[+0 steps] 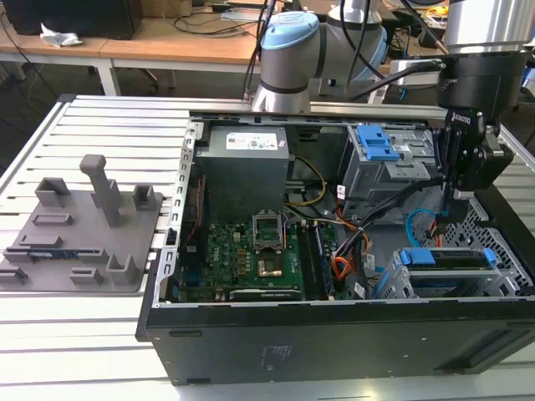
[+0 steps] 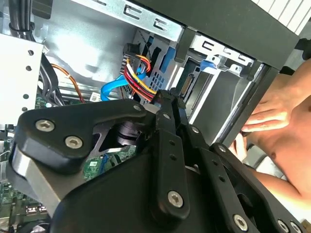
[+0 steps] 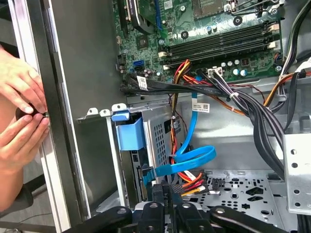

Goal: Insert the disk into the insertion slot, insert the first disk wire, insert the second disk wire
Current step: 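Insert the first disk wire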

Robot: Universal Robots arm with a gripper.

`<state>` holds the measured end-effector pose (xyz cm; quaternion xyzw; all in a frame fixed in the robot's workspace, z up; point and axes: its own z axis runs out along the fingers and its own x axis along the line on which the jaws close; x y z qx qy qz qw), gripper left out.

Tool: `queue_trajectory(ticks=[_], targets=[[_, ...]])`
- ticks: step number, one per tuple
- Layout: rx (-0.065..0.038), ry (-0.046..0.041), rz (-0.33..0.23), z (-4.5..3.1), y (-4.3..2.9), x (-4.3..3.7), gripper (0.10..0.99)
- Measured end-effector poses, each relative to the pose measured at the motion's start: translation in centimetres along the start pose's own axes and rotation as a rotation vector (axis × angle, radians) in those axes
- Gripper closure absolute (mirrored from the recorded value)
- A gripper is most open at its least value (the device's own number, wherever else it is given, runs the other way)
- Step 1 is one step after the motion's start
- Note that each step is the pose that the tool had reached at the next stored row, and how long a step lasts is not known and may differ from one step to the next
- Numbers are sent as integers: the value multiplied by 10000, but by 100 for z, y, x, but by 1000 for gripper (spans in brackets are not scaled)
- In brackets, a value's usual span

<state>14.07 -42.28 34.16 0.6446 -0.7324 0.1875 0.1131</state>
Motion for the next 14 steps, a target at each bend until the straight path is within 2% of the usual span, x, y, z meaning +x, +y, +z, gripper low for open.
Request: queue_trajectory(ticks=[2,5,6,7,8,9,14], targets=[[4,41,-17,2,0,0,922],[2,37,-20,3,-5,-2,922],[-283,81,-153,8,-84,-14,922],[-612,139,-312,13,-141,-23,922],[-770,158,-386,14,-152,-23,922],[-834,157,-416,20,-154,-10,922],[-916,-282,-414,71,-170,123,922]])
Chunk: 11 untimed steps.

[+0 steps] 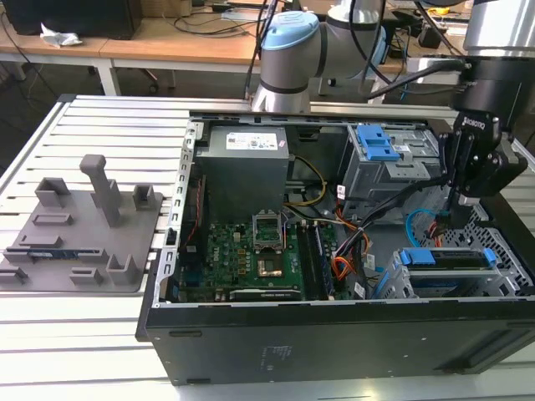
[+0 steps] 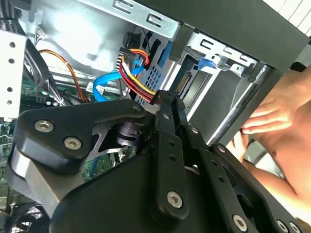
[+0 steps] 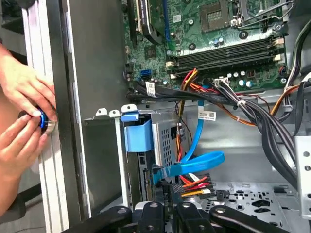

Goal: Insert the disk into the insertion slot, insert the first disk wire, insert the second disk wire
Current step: 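Insert the first disk wire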

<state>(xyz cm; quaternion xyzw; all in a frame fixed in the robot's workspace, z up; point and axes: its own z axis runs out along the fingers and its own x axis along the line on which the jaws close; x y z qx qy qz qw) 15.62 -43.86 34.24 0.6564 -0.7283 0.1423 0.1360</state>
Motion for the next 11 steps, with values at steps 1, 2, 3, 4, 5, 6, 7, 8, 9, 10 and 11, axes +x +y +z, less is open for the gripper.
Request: queue_trajectory(ticks=[1,2,3,4,5,6,7,8,9,10,11], targets=[[-35,-342,-4,6,-4,42,922],[-57,-555,-7,9,-7,63,922],[-71,-695,-8,8,-8,79,922],[-119,-854,-23,8,-13,115,922],[-200,-879,-51,13,-16,131,922],[-300,-878,-90,16,-18,138,922],[-401,-867,-130,18,-22,145,922],[-464,-865,-155,17,-31,151,922],[-527,-874,-179,17,-59,158,922],[-557,-888,-191,18,-80,163,922],[-600,-906,-206,22,-106,171,922]])
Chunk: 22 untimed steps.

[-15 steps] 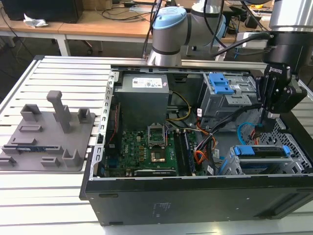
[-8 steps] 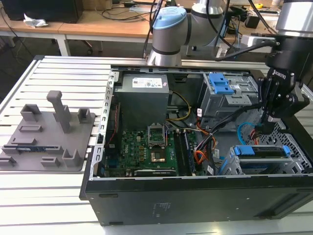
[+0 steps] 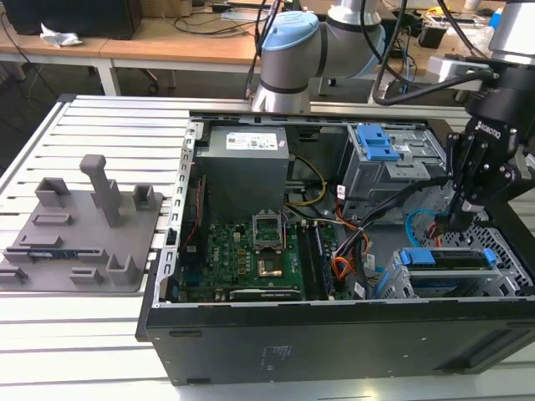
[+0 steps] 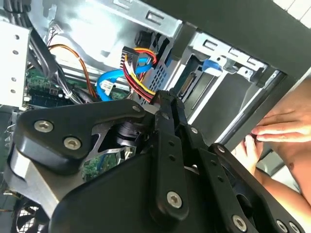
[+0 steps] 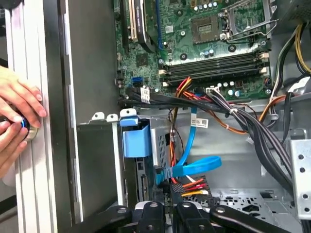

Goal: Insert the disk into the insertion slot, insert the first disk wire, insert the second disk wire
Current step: 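Insert the first disk wire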

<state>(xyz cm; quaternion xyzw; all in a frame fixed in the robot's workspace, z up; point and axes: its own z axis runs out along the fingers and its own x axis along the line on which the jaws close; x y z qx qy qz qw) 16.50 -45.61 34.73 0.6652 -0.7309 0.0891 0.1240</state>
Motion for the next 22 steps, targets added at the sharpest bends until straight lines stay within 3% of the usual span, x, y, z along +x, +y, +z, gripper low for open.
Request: queue_trajectory(ticks=[2,4,5,7,8,9,10,11,12,13,18,22], targets=[[-129,-92,-44,5,-81,28,922],[-155,-179,-85,7,-100,39,922],[-149,-276,-154,7,-100,39,922],[-147,-570,-257,8,-100,40,922],[-154,-763,-298,9,-101,42,922],[-168,-1025,-333,12,-101,50,922],[-181,-1235,-354,15,-102,61,922],[-191,-1393,-368,19,-104,74,922],[-206,-1605,-382,26,-106,99,922],[-213,-1686,-389,29,-107,104,922],[-209,-1734,-422,34,-109,122,922],[-224,-2190,-496,42,-112,151,922]])
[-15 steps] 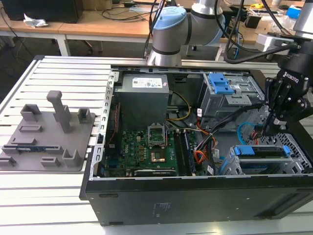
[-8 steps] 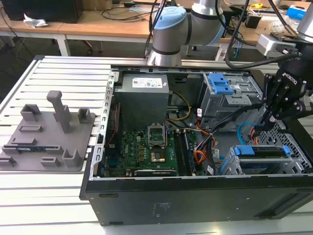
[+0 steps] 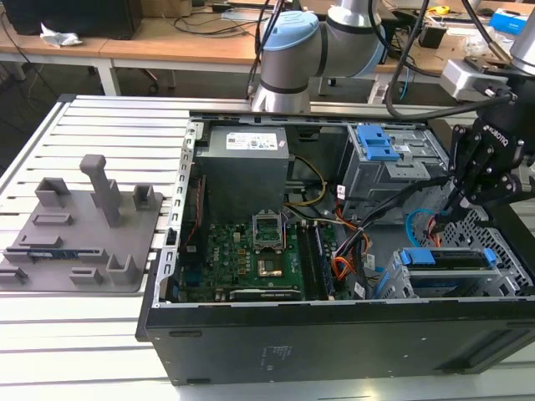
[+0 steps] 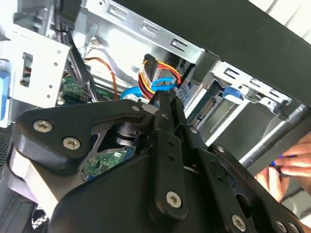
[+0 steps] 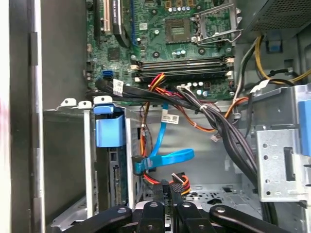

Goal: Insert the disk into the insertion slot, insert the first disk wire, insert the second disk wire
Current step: 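Insert the first disk wire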

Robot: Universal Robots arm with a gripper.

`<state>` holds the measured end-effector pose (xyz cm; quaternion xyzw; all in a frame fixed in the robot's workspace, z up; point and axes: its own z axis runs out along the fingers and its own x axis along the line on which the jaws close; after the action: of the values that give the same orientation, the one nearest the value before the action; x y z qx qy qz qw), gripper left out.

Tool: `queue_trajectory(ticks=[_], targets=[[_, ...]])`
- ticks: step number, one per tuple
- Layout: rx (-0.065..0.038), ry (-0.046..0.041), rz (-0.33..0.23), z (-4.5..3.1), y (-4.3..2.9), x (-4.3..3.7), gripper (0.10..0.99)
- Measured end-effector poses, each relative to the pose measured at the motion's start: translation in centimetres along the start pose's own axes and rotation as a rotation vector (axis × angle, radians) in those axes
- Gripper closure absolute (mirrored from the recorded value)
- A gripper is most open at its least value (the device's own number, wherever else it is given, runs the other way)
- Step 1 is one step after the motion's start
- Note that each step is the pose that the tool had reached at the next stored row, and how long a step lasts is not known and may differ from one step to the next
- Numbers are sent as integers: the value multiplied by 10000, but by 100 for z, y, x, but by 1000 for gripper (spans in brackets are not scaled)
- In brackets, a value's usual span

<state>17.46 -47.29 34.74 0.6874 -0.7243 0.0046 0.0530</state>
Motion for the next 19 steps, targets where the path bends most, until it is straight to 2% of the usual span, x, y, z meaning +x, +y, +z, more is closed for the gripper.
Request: queue_trajectory(ticks=[2,7,9,12,13,16,19], targets=[[-6,-114,-13,3,-3,42,922],[-5,-115,-14,2,-3,47,922],[-6,-127,-15,6,-7,72,922],[-7,-140,-16,4,-18,143,922],[-7,-144,-17,-19,-19,178,922],[-6,-144,-19,-67,-17,216,922],[6,-145,-27,-84,-19,291,922]])
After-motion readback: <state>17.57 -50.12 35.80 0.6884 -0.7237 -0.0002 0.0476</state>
